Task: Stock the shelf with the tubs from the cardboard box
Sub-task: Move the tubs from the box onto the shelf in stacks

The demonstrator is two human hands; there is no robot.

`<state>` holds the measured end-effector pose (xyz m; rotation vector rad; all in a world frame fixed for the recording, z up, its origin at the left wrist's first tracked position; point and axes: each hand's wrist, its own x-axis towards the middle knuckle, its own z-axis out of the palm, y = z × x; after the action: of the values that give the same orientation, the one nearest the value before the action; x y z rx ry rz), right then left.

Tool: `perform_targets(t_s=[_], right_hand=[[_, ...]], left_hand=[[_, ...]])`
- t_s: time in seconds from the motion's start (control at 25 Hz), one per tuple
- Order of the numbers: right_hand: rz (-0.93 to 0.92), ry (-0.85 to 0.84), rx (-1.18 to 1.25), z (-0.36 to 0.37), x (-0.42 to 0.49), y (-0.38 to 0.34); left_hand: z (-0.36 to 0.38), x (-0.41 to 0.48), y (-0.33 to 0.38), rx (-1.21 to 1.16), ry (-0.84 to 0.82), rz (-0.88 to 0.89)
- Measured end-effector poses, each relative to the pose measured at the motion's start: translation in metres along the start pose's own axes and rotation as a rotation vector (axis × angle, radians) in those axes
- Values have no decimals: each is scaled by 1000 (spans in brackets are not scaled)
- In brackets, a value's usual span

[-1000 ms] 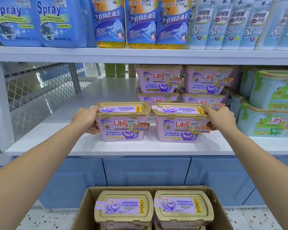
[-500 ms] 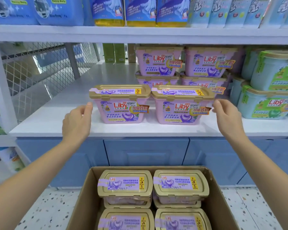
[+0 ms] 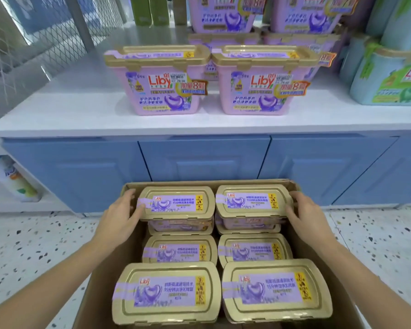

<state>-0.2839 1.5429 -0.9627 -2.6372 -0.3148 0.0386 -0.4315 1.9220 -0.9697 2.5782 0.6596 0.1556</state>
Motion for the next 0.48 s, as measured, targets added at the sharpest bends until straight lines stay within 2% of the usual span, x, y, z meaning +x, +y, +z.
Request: perform_targets(t_s=[0.16,0.32,0.48], right_hand=[[136,-23,92,16,1,-4],[348,-54,291,25,13,-3],[443,-36,385,33,20,-2]], left_hand=[[26,7,-8,-72,-79,-155],[36,13,4,-511,-145,-401],[39,12,10,-683,-186,-518]])
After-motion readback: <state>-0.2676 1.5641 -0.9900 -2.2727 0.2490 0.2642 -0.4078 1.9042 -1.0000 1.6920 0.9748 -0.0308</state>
